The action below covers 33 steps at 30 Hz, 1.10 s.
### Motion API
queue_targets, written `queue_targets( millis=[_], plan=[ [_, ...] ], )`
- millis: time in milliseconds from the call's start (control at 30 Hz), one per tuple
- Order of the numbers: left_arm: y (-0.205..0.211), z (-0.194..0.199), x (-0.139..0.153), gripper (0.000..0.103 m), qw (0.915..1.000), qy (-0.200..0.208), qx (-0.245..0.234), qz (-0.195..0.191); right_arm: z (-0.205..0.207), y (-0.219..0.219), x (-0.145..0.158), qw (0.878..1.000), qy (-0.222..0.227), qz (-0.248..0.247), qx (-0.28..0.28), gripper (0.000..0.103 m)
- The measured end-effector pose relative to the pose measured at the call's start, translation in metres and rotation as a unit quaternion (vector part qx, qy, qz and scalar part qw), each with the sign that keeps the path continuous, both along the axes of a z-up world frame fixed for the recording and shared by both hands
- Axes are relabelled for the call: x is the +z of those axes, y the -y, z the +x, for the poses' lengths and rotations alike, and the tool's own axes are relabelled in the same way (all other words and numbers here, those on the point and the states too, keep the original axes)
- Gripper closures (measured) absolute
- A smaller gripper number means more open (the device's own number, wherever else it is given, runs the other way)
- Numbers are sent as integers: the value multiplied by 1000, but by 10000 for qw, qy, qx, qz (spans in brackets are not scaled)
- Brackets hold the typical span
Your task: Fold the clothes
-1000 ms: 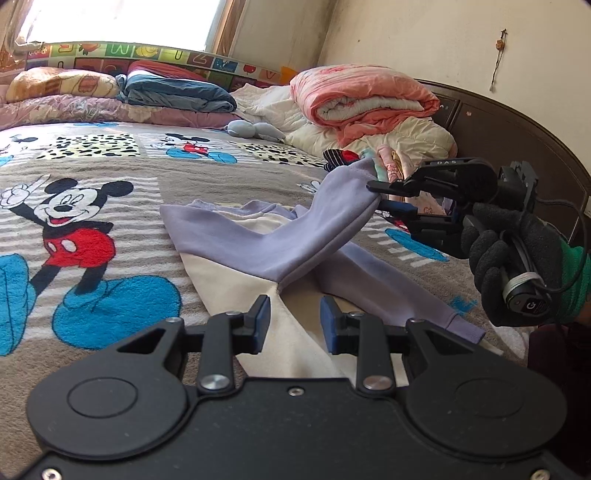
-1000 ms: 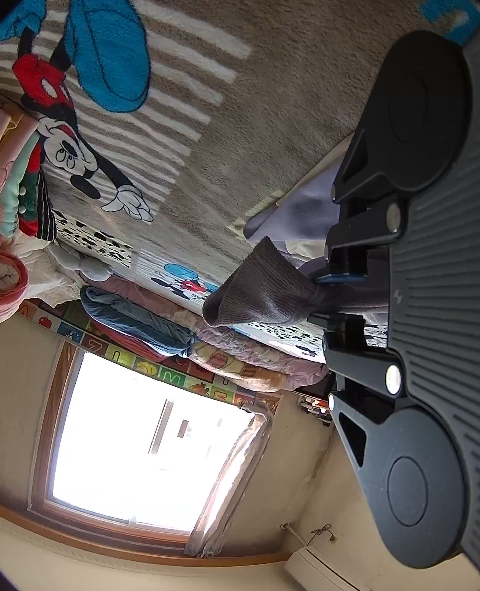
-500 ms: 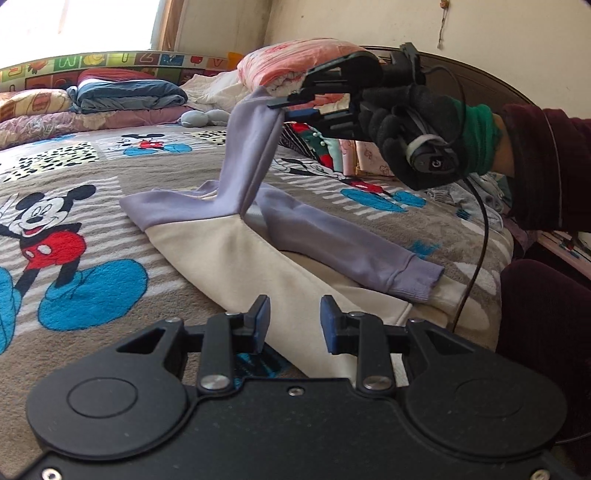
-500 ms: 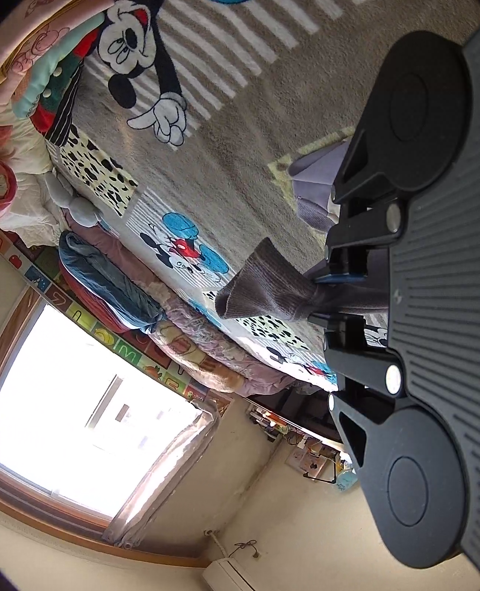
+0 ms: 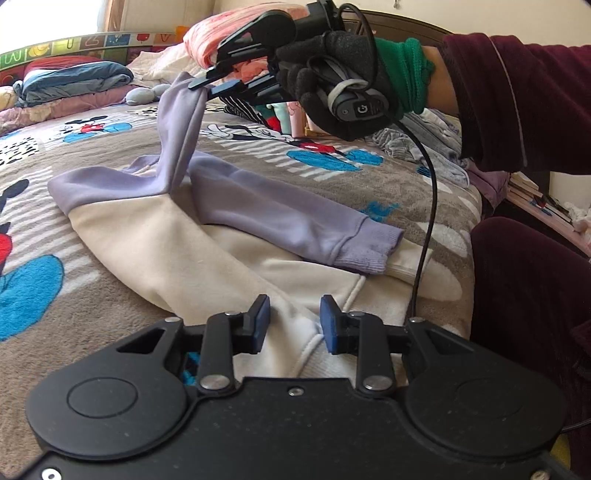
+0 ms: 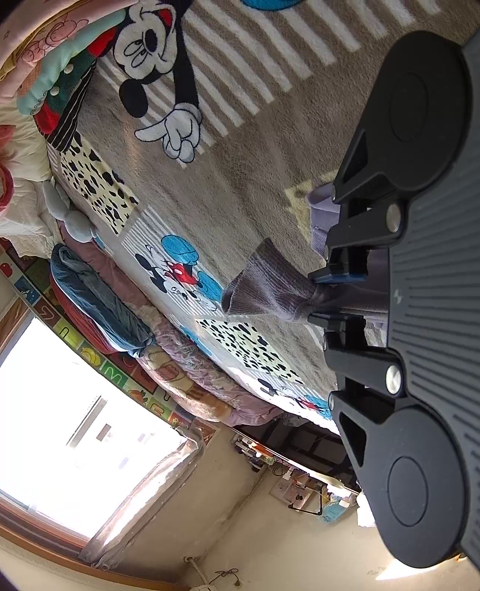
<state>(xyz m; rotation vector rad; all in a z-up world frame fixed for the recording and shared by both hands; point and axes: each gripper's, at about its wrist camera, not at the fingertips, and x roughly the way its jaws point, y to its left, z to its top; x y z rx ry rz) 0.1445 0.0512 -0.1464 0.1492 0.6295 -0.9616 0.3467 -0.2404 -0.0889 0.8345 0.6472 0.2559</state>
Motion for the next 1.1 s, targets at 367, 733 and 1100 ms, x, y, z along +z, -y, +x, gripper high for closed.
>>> queue_targets(
  millis=[367,733,1100],
  plan=[
    [-35,-7,13,76,9995,273,143,-8,-3,1,-5,9993,-52,-312,188,86],
    [-1,-17,5,72,9987,184,-422,200,8,-10,-2,9987,-7,-405,322,86],
    [17,-89,14,59,9779,1283,-590,1540,-12,-13,-20,9979,-104,-346,538,86]
  ],
)
